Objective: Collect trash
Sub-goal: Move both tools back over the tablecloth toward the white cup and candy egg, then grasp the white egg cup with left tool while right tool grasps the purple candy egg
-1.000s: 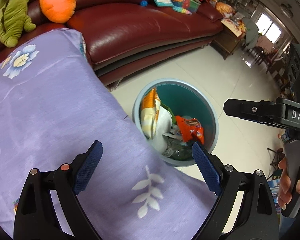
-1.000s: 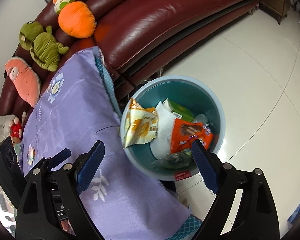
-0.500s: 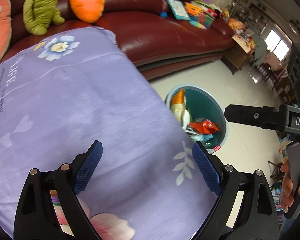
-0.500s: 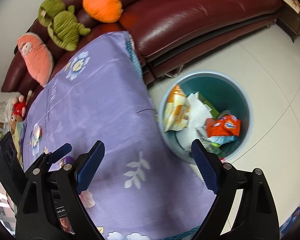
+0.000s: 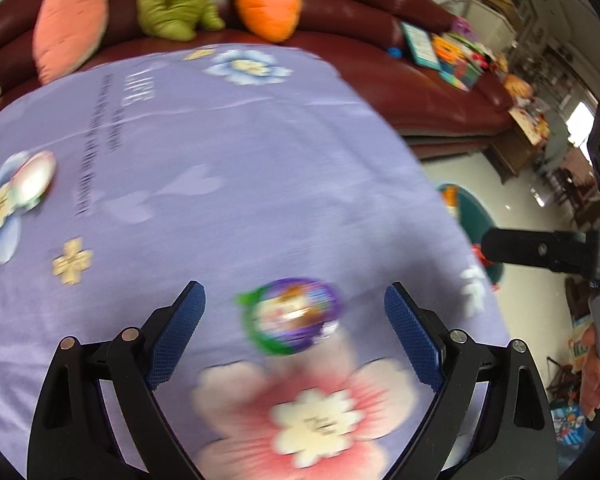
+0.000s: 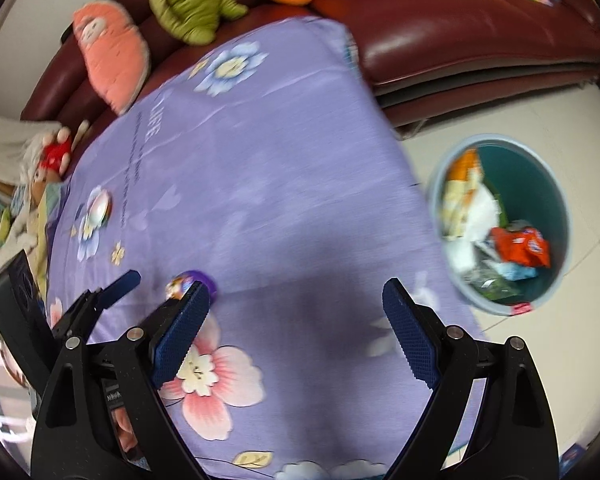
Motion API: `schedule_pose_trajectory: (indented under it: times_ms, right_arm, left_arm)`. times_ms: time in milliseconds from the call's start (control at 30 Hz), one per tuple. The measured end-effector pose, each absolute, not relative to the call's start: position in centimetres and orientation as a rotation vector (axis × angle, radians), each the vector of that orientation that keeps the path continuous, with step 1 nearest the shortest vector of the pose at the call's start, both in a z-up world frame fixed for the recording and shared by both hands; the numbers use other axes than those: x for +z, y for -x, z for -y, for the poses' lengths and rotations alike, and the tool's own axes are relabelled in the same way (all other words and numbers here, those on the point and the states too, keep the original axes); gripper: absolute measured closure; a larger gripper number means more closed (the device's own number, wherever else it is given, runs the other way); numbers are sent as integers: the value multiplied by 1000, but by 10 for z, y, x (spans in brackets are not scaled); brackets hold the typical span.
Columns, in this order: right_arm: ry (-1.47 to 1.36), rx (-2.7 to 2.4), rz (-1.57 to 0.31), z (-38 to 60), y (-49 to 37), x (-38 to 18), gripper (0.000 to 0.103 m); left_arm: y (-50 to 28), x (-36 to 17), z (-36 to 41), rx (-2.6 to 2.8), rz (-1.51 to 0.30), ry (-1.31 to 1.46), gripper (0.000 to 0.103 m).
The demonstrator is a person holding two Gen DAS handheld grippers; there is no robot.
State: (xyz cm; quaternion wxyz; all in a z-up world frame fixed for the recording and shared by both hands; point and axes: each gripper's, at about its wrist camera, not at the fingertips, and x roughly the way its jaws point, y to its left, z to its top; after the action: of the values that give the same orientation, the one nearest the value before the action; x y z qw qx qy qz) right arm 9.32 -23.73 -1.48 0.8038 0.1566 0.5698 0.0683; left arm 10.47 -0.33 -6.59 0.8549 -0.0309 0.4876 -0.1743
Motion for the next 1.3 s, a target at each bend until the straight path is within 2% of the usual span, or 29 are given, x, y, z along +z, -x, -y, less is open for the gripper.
schedule_pose_trajectory:
  times_ms: [267, 600, 667, 733, 833, 1300]
  right_arm:
    - [-319, 251, -1300, 167, -104, -52, 19]
    - [-114, 285, -1282, 102, -113, -69, 19]
    - [-79, 268, -1282, 97, -115, -75, 22]
    - [-43, 265, -1286, 93, -114, -81, 39]
    - [28, 264, -1268, 85, -111, -83, 39]
    - [-23, 316, -1221, 62, -186, -55, 39]
  left_arm:
    - [-97, -94, -76, -246, -1051, 72, 11]
    - [-100, -106, -139, -157, -1059, 151, 11]
    - [-101, -106, -146, -150, -1055, 162, 11]
    - [-104, -105, -153, -139, -1049, 168, 11]
    - [-111, -103, -164, -121, -1043, 177, 11]
    - [-206, -88, -211, -10, -980, 181, 12]
